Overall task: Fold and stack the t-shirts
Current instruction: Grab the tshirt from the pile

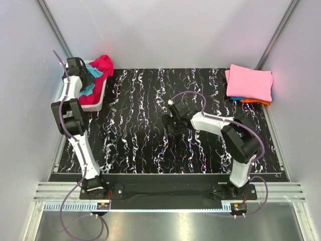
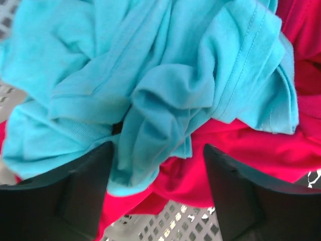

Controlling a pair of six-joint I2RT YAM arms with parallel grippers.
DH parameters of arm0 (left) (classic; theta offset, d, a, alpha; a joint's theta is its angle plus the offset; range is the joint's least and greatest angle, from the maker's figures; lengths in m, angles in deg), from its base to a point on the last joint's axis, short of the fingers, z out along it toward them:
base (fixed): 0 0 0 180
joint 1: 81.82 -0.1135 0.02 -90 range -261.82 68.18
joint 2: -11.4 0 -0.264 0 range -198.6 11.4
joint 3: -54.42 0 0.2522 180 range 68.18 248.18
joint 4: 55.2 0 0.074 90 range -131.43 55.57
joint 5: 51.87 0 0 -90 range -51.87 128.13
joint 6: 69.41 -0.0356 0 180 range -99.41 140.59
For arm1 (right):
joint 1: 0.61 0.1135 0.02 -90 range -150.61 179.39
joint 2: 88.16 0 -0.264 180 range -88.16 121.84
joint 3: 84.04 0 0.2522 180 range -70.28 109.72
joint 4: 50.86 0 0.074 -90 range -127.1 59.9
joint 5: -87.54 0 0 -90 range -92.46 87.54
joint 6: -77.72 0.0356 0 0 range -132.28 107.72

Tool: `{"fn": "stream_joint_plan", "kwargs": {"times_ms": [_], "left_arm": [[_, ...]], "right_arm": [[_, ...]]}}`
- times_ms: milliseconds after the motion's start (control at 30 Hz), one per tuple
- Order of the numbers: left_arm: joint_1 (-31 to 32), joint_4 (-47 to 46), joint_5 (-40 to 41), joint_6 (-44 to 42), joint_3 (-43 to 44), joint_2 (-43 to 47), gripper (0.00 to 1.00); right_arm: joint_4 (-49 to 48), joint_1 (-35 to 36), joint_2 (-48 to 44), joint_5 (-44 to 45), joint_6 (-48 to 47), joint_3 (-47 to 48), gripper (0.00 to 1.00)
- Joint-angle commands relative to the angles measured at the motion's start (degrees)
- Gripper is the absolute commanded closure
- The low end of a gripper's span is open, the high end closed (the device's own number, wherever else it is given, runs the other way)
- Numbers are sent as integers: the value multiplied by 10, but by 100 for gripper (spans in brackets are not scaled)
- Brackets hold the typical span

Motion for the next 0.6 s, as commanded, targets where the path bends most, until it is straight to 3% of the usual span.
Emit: {"fn": "stream_joint_plan", "kwargs": {"times_ms": [0, 100, 133, 167, 300, 433, 567], "left_arm": [[1, -12, -20, -7, 43, -5, 40], [1, -12, -20, -2, 39, 3, 73], [1, -12, -22, 1, 37, 9, 93], [2, -13, -22, 4, 31, 16, 100], [7, -25, -7, 12, -32, 82, 100], [30, -47, 33, 5, -104, 207, 100], [97, -46, 58, -10, -147, 310, 100]], "right_arm": [[-25, -2, 5, -20, 3, 19, 21], [-27, -3, 7, -18, 6, 11, 21], [-27, -4, 7, -17, 6, 7, 21], [-26, -5, 4, -18, 8, 6, 22], [-25, -6, -9, -13, 10, 1, 22], [-25, -6, -35, 11, 23, -10, 23], [-14, -9, -98, 45, 37, -24, 23]]}}
